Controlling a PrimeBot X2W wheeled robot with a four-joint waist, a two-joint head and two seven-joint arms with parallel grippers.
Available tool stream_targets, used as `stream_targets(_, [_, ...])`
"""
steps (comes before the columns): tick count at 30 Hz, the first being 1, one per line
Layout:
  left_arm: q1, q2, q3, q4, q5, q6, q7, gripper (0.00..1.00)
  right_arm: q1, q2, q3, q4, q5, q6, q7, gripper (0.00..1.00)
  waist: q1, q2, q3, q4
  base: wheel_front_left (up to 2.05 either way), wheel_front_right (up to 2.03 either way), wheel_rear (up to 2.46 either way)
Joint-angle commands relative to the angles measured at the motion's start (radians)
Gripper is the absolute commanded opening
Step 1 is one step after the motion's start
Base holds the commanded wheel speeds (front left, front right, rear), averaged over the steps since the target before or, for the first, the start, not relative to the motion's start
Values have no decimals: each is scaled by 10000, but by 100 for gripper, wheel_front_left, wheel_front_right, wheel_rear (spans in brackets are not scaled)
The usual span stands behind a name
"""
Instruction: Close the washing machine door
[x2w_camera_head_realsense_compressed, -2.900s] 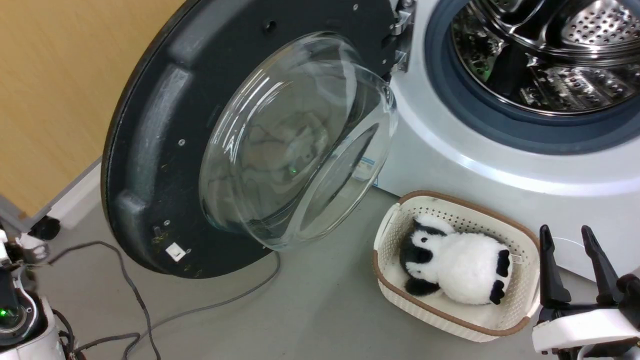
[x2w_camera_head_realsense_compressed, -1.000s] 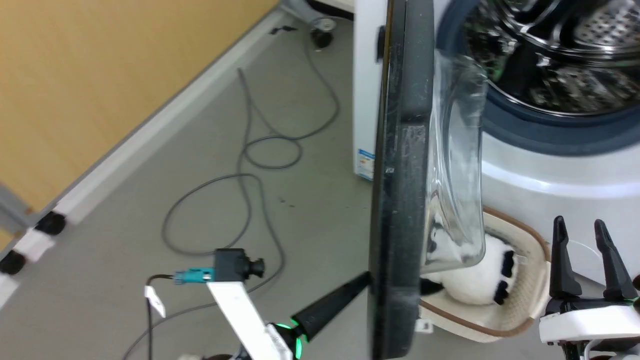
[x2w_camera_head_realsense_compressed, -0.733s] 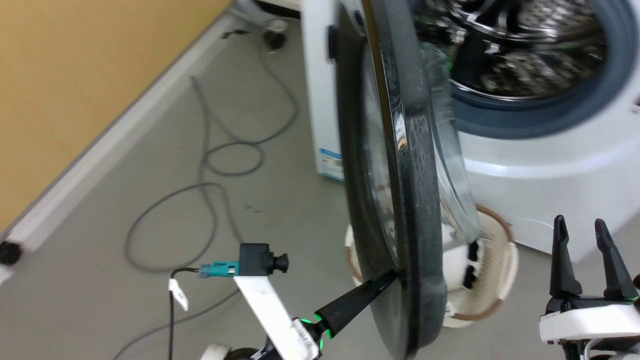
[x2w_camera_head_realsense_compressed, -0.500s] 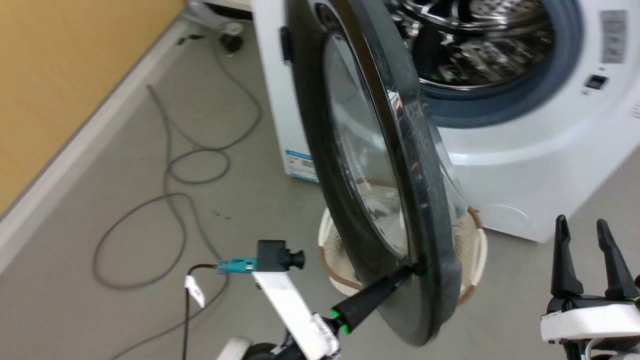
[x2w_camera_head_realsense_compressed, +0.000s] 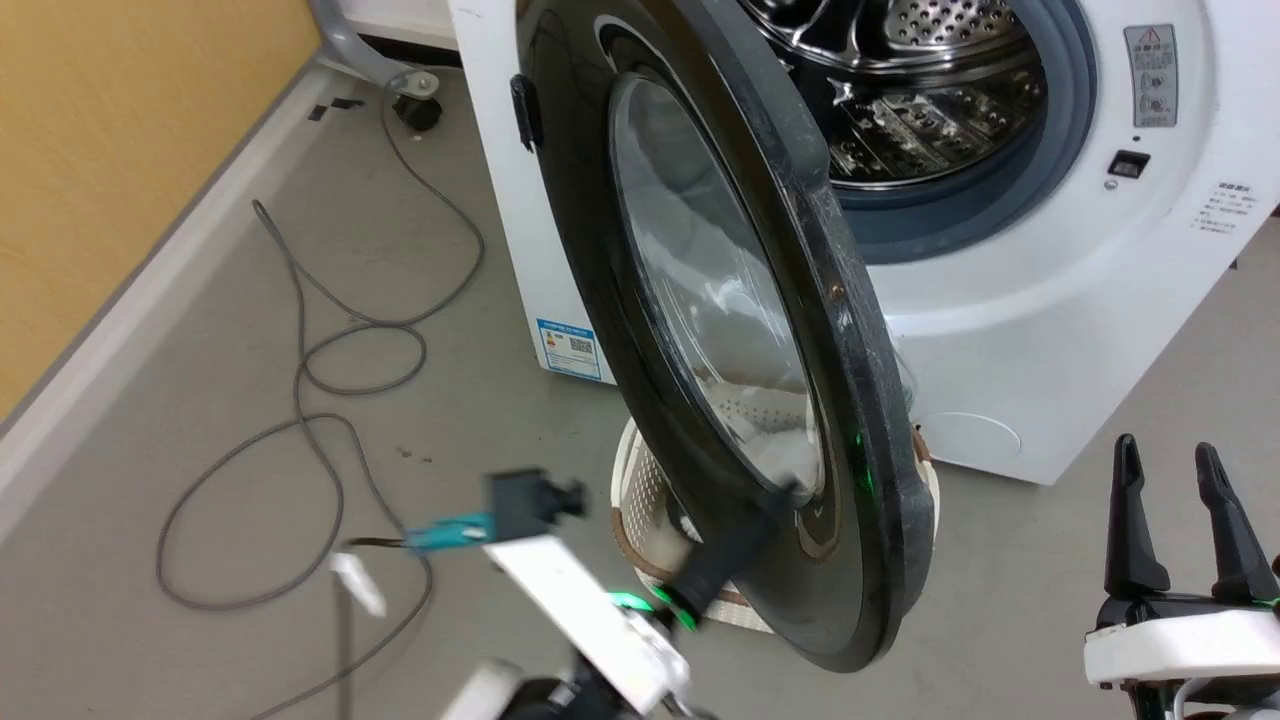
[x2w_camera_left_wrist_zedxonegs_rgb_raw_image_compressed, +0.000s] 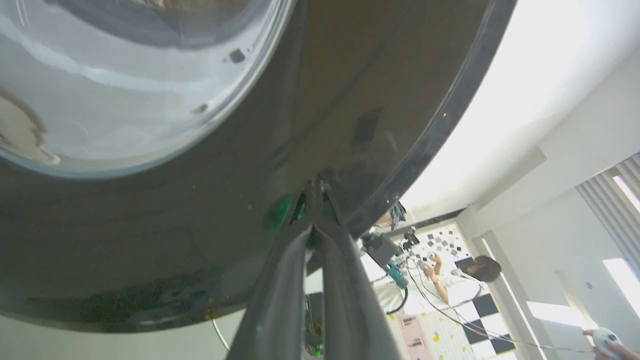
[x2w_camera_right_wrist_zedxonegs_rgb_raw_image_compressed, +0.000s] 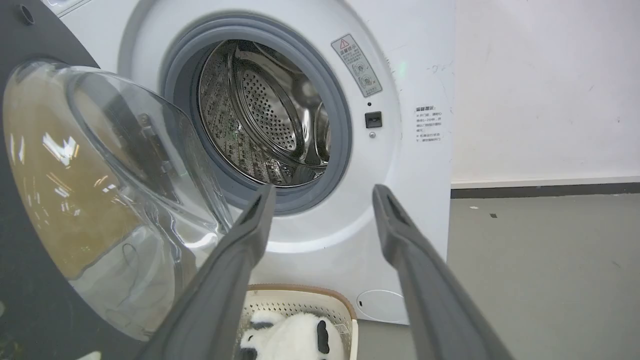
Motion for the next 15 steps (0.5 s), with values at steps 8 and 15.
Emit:
stream_targets(8, [-801,1195,538,-36,2309,-46,-3702,0,83,15,-8,6,118,8,-46,100,0,0,-263,177,0,0,0])
stream_targets(15, [-833,789,3546,620,8359,1527,-4742,0,179,15,-47,-18,109,8,-46,100,0,0,-352,229,0,0,0])
